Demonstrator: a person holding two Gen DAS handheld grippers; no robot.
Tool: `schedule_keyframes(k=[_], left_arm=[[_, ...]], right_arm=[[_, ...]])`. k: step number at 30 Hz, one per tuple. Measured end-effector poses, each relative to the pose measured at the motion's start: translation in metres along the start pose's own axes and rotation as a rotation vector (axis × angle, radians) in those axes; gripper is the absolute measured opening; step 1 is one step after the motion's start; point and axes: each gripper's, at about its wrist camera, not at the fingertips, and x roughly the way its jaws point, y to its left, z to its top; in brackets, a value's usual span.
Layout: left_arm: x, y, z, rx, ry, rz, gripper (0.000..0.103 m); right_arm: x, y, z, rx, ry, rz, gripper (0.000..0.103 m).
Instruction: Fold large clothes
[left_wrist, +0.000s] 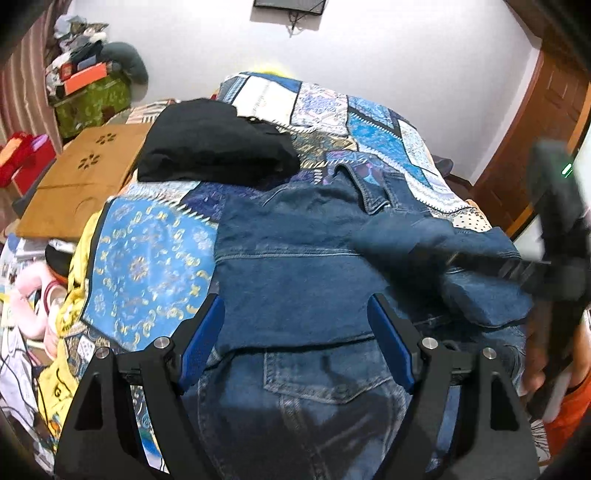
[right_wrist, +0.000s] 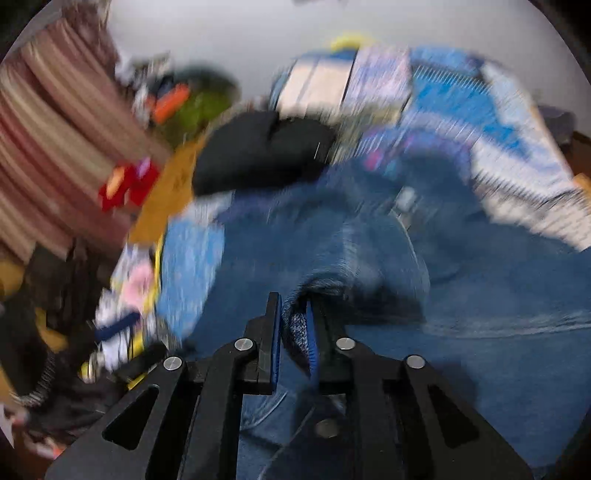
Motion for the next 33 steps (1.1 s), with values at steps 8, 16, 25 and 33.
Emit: schedule_keyframes(k=[8, 16, 25, 33], left_arm=[[0.013, 0.002, -0.010, -0.036, 0.060, -0.024, 0.079], [0.029, -0.042, 0.004, 0.067, 0.071, -0.048, 0.079], [0.073, -0.097, 0.021, 0.238, 0.169, -0.065, 0.079], [0.119, -0.107, 0.029, 0.209, 0.258, -0.014, 0.035]], right_arm=[[0.016, 0.006, -0.017, -0.022, 0.158, 0.000, 0.049], [-0.057, -0.011, -0.023, -0.042, -0.032, -0.085, 0.050], [-0.132, -0.086, -0.039, 0.116, -0.218, -0.271, 0.051], [-0.162, -0.149, -0.075, 0.320, -0.252, -0.346, 0.051]])
